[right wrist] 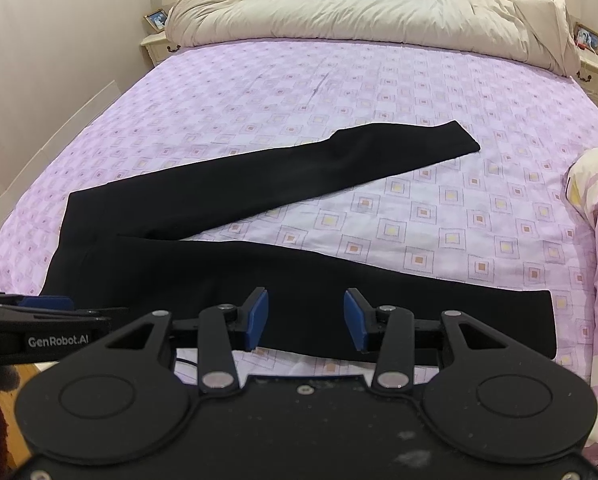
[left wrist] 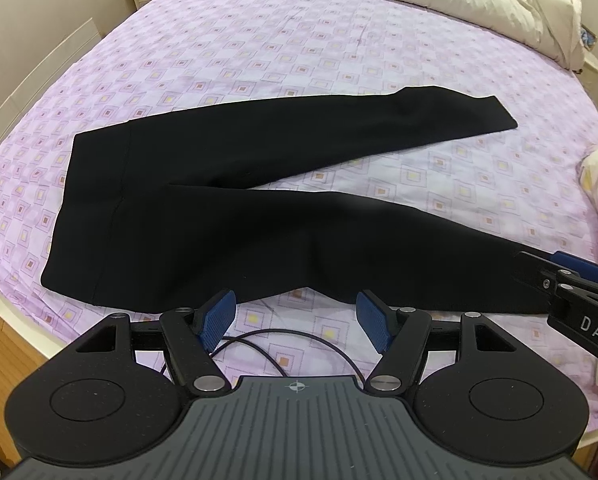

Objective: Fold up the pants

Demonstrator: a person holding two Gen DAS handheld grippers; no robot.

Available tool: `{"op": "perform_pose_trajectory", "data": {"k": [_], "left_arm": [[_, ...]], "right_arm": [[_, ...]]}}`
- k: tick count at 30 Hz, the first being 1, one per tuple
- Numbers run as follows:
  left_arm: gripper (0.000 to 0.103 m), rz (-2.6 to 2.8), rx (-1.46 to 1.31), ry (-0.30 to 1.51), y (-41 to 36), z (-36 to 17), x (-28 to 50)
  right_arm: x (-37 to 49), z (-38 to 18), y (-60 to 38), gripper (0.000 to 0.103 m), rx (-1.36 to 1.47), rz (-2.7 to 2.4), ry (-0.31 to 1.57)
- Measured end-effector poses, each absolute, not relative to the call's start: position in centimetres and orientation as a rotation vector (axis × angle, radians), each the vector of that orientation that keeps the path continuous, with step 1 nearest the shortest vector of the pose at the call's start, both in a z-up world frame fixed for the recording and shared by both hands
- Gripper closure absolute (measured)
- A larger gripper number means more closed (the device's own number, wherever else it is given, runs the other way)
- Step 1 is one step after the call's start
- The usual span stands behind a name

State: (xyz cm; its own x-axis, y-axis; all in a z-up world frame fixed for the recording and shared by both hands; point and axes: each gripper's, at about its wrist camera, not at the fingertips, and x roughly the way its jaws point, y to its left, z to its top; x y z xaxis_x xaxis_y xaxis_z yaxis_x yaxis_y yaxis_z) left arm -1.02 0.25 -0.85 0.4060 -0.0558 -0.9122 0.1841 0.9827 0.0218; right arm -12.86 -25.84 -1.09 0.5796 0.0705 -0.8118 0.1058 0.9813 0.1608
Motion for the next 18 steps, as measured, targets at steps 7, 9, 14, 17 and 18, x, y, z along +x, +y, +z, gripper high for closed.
{"op": "perform_pose_trajectory", "data": {"k": [7, 9, 14, 17, 18], "left_arm": [[0.037, -0.151, 0.127, 1.149, 0.28, -0.98, -0.85], [0.037, -0.151, 0.128, 1.151, 0.28, -1.06, -0.80], [0.037, -0.151, 0.132, 1.156, 0.11, -1.18, -0.63], [0.037, -0.149, 0.133, 1.156, 0.00, -1.20, -0.57], [0.037, -0.149, 0.133, 1.157, 0.00, -1.20, -0.57]], "right_arm": [[-12.61, -1.35, -25.87, 0.058, 0.209, -0.022, 0.962], [-12.52, -1.35, -25.89, 0.058, 0.211, -0.022, 0.964], [-12.45, -1.45, -25.88, 0.057, 0.213, -0.023, 0.966], [-12.39, -1.52, -25.88, 0.057, 0.215, -0.024, 0.968], [-12.38, -1.53, -25.89, 0.057, 0.215, -0.023, 0.968]]}}
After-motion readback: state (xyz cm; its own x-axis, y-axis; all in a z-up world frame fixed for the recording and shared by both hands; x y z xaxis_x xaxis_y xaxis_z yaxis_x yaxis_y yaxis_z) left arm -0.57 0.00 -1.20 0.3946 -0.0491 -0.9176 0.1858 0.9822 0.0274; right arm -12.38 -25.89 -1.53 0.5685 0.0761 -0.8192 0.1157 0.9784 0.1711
